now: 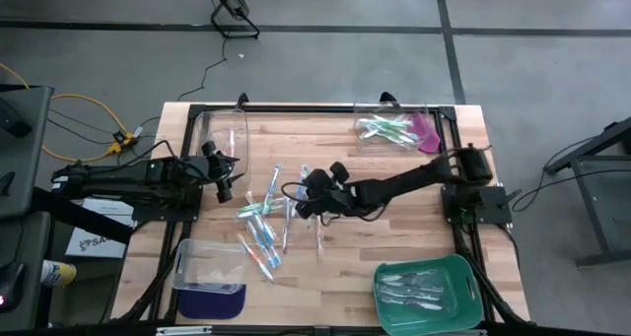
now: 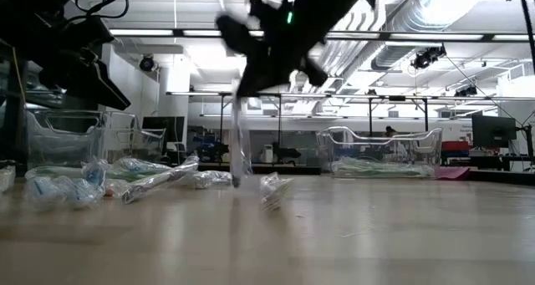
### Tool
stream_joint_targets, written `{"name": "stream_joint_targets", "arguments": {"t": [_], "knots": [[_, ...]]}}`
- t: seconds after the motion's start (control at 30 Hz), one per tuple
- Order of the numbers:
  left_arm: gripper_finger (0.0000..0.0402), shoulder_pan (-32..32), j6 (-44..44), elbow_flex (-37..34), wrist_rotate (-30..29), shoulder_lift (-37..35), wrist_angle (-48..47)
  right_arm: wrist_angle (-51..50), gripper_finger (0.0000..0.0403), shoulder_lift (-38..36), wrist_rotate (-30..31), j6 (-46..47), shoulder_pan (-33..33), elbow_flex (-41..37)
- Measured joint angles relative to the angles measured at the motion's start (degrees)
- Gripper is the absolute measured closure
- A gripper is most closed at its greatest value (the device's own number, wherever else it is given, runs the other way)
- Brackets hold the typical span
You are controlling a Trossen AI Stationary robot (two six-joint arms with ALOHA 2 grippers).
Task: Pick & Place Toothbrushes
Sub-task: Put the violet toothbrush into the green bin
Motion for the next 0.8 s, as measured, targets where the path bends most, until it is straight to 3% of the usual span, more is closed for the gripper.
{"name": "stream_joint_targets", "arguments": {"t": [0.43, 0.73, 0.8], "knots": [[0.0181, -0.02, -0.01, 0.0, -0.02, 0.04, -0.18, 1.74, 0.04, -16.97, 10.39, -17.76, 8.66, 0.05], [0.0181, -0.02, 0.08, 0.0, -0.04, 0.04, -0.76, 12.67, 0.04, -25.17, 9.89, -36.74, 14.11, 0.06], [0.0181, -0.02, 0.08, 0.0, -0.04, 0.04, -0.77, 15.25, 0.04, -26.31, 7.46, -41.45, 15.2, 0.04]]}}
